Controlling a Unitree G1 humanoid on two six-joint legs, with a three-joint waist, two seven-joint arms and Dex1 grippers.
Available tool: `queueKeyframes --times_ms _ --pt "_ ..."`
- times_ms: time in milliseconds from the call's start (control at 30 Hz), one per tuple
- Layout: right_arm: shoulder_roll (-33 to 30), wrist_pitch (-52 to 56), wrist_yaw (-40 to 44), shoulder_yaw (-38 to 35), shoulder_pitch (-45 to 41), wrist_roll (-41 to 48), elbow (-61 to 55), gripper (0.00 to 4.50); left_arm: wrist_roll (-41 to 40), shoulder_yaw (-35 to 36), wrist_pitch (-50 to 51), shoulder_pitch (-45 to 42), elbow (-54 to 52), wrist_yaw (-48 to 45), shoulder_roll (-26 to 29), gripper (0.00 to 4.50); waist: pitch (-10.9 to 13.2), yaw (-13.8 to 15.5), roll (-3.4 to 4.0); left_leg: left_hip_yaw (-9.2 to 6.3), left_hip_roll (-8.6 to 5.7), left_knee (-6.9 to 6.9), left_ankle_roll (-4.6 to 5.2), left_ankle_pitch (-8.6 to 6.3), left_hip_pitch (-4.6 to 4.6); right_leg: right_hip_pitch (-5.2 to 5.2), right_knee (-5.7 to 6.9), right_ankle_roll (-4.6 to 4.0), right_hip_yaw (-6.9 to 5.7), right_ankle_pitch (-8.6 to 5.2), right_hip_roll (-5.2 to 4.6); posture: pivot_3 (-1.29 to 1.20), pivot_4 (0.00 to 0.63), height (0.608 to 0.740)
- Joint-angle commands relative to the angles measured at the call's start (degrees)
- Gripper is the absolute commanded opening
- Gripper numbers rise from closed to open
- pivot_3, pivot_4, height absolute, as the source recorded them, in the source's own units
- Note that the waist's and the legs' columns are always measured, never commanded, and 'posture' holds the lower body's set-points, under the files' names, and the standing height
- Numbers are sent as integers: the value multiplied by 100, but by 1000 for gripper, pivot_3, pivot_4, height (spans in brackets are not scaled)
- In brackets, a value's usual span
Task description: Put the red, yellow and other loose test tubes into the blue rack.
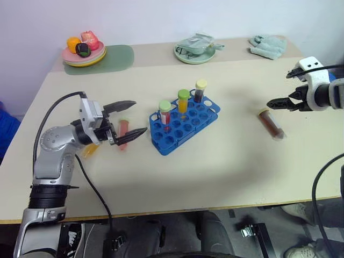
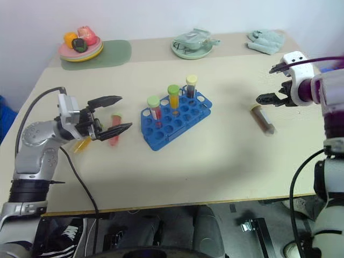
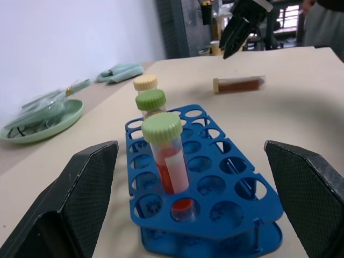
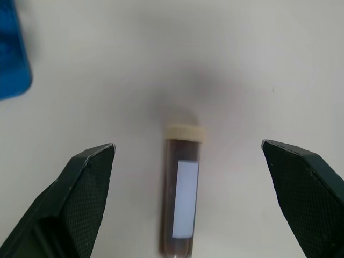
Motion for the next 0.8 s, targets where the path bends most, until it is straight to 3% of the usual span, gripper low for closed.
queueKeyframes --times_ms 33,300,667,800 --pt "217 -72 443 655 -688 -551 1018 4500 -3 2 -87 161 -329 69 -21 4465 0 -9 0 4 -1 1 1 0 1 -1 0 0 0 0 -1 0 150 740" --pt "795 -611 820 1026 -1107 -1174 2748 4500 -76 130 64 534 -825 230 105 4465 0 -7 0 2 -2 1 0 0 -1 -5 4 0 0 0 -1 0 150 740" --pt "1105 -1217 761 919 -1114 -1684 3590 4500 -171 187 320 819 -1342 478 181 4465 0 -113 2 2 -1 0 -1 0 -1 -8 8 0 0 0 -1 0 150 740" --pt "1150 -1392 566 781 -1049 -1740 3689 2776 -191 200 410 838 -1424 514 199 4500 0 -118 2 2 -1 0 -1 0 -1 -9 8 0 0 0 -1 0 150 740"
